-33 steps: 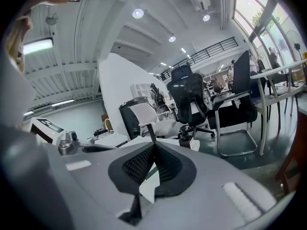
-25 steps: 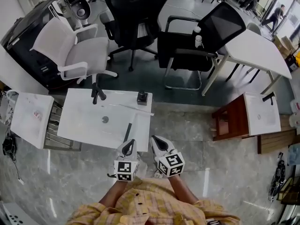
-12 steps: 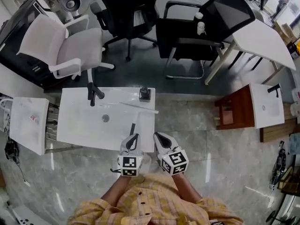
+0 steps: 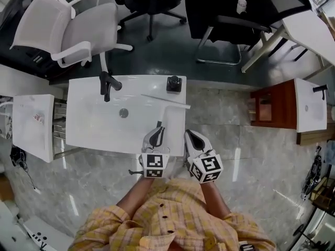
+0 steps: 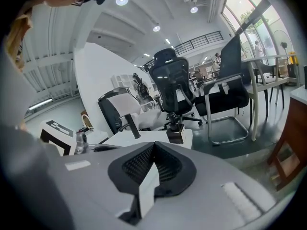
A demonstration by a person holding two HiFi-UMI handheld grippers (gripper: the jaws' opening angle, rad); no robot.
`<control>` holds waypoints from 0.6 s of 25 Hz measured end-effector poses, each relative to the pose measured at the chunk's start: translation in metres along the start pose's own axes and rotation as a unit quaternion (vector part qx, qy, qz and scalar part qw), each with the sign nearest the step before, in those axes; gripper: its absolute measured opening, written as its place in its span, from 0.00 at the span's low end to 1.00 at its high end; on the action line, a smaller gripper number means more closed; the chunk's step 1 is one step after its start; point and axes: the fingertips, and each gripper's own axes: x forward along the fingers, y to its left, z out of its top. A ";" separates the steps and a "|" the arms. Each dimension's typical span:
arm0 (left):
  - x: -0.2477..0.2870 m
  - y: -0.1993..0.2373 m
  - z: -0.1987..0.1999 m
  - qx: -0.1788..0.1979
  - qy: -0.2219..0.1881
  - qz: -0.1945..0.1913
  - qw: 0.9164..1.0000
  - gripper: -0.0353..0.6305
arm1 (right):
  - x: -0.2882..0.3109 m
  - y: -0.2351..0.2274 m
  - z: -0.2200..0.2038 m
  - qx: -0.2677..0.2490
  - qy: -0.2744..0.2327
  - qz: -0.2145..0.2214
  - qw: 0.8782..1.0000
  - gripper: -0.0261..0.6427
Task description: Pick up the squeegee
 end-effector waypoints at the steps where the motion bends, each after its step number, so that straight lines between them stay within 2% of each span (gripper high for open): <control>1: 0.004 0.002 -0.002 0.001 0.004 -0.001 1.000 0.08 | 0.001 -0.001 -0.002 0.003 0.002 -0.002 1.000 0.04; 9: 0.037 0.017 -0.015 -0.003 0.024 -0.001 1.000 0.20 | 0.009 -0.008 -0.025 0.020 0.019 -0.018 0.999 0.04; 15: 0.064 0.032 -0.023 -0.011 0.038 0.003 0.999 0.23 | 0.013 -0.012 -0.032 0.022 0.023 -0.027 0.999 0.04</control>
